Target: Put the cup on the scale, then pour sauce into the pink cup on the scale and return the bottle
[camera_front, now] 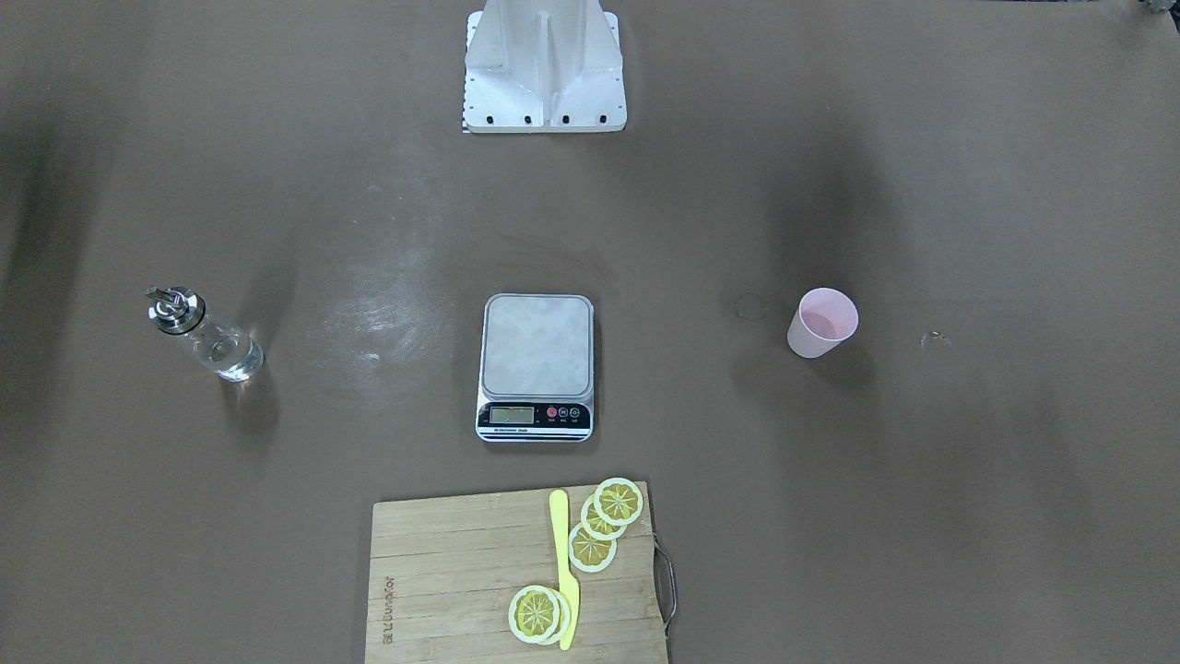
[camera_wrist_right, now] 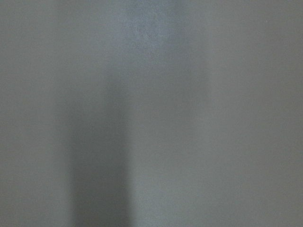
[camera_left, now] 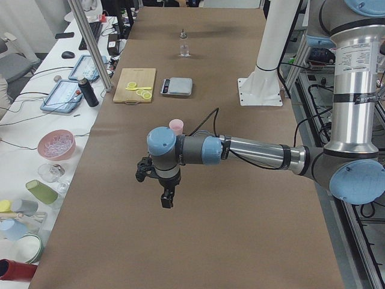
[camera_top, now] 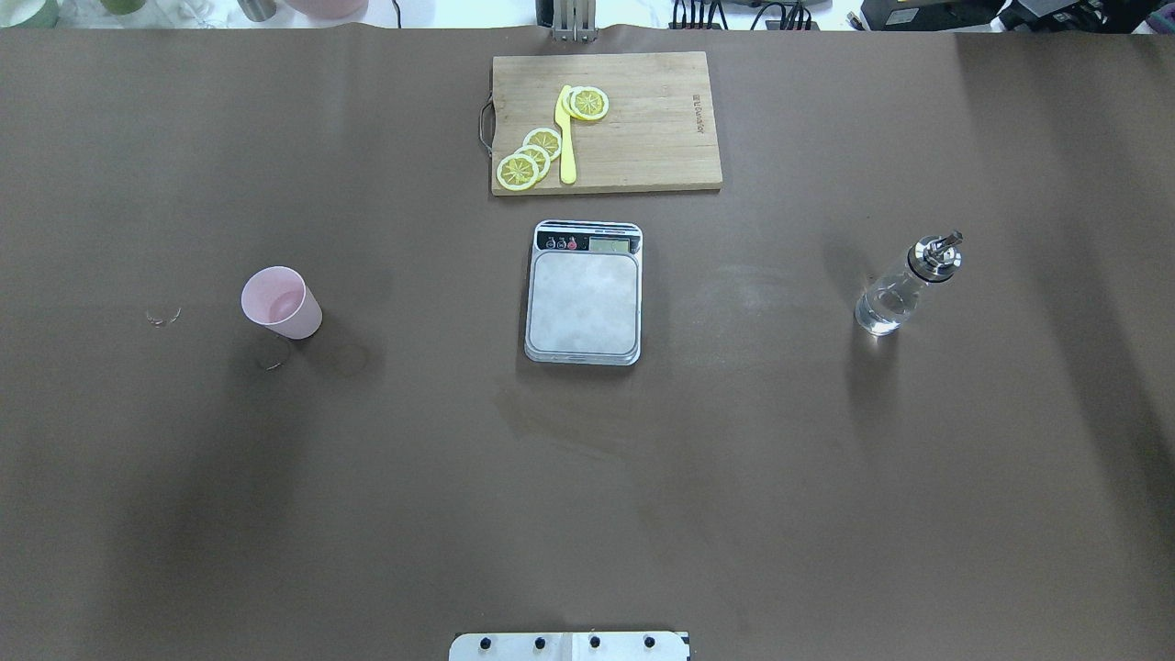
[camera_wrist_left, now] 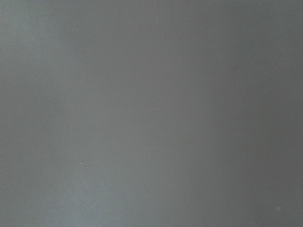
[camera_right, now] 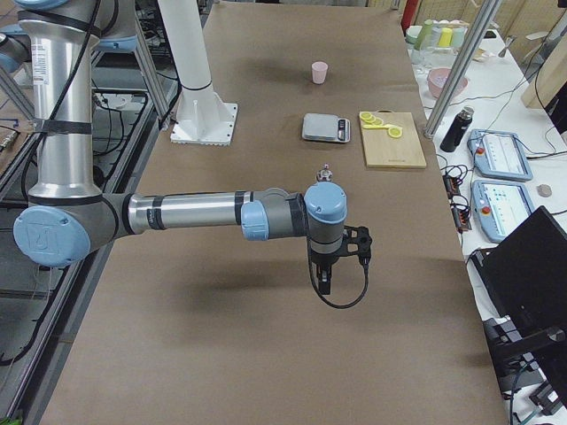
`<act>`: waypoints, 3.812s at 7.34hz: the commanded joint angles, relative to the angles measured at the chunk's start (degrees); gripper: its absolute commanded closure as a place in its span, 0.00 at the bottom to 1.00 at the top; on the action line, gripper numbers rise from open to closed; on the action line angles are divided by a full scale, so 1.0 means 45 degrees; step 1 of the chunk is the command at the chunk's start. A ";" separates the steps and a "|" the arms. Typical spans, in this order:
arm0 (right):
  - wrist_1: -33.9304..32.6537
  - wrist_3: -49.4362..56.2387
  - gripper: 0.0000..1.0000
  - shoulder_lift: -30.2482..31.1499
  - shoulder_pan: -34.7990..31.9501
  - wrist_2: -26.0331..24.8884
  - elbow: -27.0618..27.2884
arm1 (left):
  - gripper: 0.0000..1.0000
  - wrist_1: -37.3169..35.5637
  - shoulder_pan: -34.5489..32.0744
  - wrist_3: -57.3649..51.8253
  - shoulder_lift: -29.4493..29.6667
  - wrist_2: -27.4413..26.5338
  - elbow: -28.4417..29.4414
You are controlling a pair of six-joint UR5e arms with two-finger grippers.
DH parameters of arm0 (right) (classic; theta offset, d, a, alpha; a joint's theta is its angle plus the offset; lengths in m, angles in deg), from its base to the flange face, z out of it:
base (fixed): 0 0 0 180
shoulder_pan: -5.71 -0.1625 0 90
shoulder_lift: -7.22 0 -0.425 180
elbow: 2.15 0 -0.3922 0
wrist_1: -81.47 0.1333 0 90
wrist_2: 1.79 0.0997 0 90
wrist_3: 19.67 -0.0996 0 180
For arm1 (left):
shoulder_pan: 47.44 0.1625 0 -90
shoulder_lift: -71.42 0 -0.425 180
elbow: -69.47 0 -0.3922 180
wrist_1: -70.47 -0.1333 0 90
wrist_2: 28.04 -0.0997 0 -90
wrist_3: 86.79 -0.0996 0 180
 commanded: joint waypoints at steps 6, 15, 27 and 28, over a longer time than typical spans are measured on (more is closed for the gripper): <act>0.0297 -0.0092 0.00 -0.0017 0.0019 -0.0077 0.0106 | 0.01 0.0111 0.3007 0.6923 0.2621 0.0309 -0.0776; 0.0296 -1.0587 0.00 0.0919 0.5358 -0.1318 0.6816 | 0.07 0.2709 0.7326 1.3790 0.4383 -0.0428 0.0297; 1.1283 -1.2026 0.00 0.1255 1.3140 -1.4326 0.2225 | 0.33 0.3393 0.8034 1.3890 0.4970 -0.0648 0.1470; 1.2085 -1.1988 0.00 0.1020 1.3415 -1.4896 0.1422 | 0.33 0.3412 0.8034 1.3909 0.4854 -0.0648 0.1354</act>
